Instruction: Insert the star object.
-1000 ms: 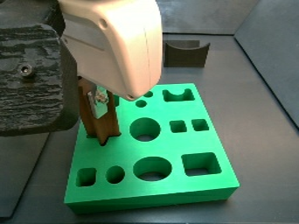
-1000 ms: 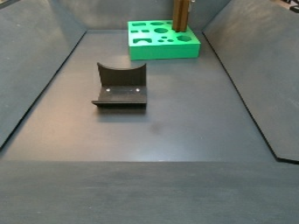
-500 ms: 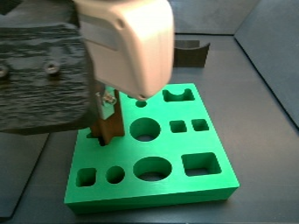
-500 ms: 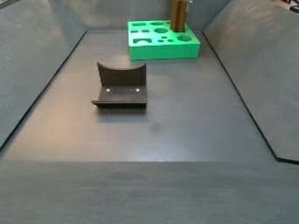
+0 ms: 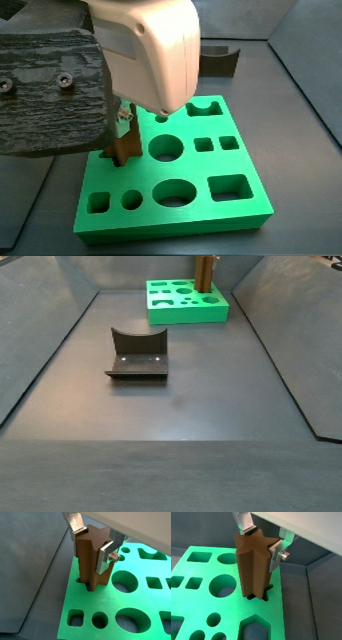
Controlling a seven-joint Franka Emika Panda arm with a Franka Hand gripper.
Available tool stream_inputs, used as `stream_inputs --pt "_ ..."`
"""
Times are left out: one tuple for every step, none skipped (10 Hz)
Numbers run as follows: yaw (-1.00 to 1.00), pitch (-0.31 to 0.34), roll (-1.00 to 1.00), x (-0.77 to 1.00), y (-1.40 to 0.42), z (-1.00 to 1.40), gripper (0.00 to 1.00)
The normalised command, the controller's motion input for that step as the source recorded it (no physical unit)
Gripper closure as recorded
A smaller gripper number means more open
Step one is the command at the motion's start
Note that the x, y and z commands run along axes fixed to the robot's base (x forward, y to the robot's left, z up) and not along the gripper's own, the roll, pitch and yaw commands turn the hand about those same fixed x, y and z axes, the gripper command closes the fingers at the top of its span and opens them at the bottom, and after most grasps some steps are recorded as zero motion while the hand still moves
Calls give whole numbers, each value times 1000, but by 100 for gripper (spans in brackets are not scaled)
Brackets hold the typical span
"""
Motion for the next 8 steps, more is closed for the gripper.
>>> stream_inputs --pt "206 0 0 -100 0 -277 100" --pt "154 0 3 -91 0 -314 100" --pt "214 0 41 -131 0 -317 100" --pt "297 0 49 -151 0 -263 100" --pt "123 -9 50 -286 -6 -209 100" --pt "23 -6 109 -434 0 -200 100" --pt "43 0 77 -289 -6 -277 100" --pt "0 33 0 0 0 -474 100"
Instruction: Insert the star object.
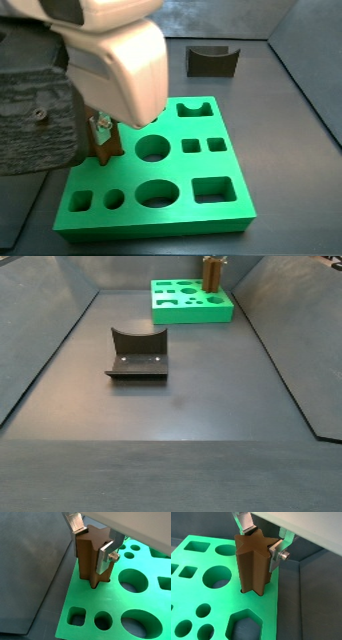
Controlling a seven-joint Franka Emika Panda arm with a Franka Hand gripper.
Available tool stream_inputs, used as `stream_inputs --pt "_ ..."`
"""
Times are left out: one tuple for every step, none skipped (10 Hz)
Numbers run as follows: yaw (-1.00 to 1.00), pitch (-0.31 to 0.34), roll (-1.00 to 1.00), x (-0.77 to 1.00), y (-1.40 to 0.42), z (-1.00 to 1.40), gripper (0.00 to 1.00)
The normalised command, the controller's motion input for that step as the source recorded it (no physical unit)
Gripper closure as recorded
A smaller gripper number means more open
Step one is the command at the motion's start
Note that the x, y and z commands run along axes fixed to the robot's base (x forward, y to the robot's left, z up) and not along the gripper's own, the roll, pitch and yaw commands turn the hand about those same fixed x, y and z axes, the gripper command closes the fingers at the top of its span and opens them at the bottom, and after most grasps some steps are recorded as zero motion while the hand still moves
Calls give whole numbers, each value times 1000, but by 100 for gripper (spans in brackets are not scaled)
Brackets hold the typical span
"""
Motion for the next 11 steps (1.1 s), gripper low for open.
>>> stream_inputs --pt "-69 70 0 171 -57 -791 100" --pt "-83 0 0 214 -34 -1000 100" --pt "-89 0 0 297 -23 -1000 100" --pt "-89 0 0 303 -20 -1000 100" --pt "-123 0 1 294 -3 -1000 100" --pt "-126 0 3 323 0 -1000 100" --pt "-86 0 10 337 0 -1000 100" --pt "-71 0 6 329 0 -1000 100" --pt "-49 -126 -151 89 0 -783 100" --pt "-14 0 -100 91 6 -171 100" --pt "0 0 0 0 0 0 100"
